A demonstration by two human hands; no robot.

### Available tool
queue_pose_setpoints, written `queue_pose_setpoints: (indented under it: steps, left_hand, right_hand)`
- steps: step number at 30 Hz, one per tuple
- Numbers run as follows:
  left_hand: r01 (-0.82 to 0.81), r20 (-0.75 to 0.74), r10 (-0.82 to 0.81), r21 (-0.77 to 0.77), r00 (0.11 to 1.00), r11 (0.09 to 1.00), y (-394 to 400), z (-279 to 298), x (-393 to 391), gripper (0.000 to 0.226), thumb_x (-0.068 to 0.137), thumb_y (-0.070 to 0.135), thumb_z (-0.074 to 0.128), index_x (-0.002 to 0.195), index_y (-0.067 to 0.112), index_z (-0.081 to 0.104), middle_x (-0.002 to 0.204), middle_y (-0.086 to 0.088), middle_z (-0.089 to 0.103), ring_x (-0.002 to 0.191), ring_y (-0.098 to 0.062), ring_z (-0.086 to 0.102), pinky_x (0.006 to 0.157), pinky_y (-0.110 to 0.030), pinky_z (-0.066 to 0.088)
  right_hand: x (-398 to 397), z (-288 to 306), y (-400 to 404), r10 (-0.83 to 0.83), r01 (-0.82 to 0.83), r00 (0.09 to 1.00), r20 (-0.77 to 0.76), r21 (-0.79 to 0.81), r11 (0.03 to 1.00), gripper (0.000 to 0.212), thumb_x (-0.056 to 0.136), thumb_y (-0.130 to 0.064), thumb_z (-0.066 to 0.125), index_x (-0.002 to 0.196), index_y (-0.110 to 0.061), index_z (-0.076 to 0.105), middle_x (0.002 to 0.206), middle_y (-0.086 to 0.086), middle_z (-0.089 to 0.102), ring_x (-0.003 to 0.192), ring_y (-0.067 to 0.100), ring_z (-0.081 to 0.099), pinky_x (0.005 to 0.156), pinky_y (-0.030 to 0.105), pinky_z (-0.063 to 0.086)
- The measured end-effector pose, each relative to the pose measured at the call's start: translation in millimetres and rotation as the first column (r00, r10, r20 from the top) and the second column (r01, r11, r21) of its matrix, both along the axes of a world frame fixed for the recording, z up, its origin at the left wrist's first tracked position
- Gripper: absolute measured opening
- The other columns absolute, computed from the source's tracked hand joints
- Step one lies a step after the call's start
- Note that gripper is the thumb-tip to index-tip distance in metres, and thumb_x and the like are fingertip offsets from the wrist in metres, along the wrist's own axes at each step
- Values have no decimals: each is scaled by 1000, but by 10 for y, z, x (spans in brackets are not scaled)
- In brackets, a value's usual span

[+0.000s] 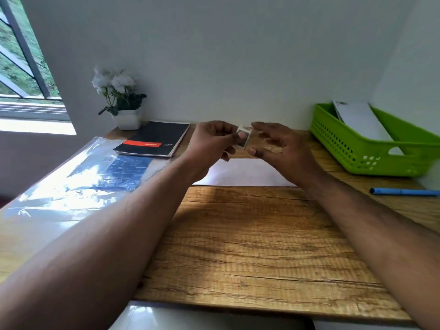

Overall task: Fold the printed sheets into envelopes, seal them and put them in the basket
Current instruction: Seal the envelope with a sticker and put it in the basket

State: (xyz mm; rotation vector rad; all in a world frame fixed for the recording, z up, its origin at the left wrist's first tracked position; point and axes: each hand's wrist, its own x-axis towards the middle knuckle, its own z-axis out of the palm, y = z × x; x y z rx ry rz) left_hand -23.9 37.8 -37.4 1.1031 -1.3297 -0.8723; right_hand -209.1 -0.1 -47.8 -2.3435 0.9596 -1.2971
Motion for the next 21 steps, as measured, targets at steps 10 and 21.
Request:
queue_pose_setpoints:
  steps: [10,21]
  left_hand:
    - [124,28,-127,88,991,988,21,-8,-37,34,81,-3,72,111,11,70,85,-2,76,59,-12,60,53,-25,43]
    - [110,64,-114,64,991,992,-1,-51,-40,33,80,-7,71,102,17,72,79,2,76,56,-8,60,51,-23,45]
  right_hand:
    - [-31,-5,-68,-15,22,996,91,-80,997,38,75,-17,79,112,-12,70,109,-2,66,102,8,63,84,28,56]
    - [16,-38,-71,-45,51,990,131,-41,998,33,74,-12,79,105,-13,70,105,-5,66,96,9,64,80,26,57]
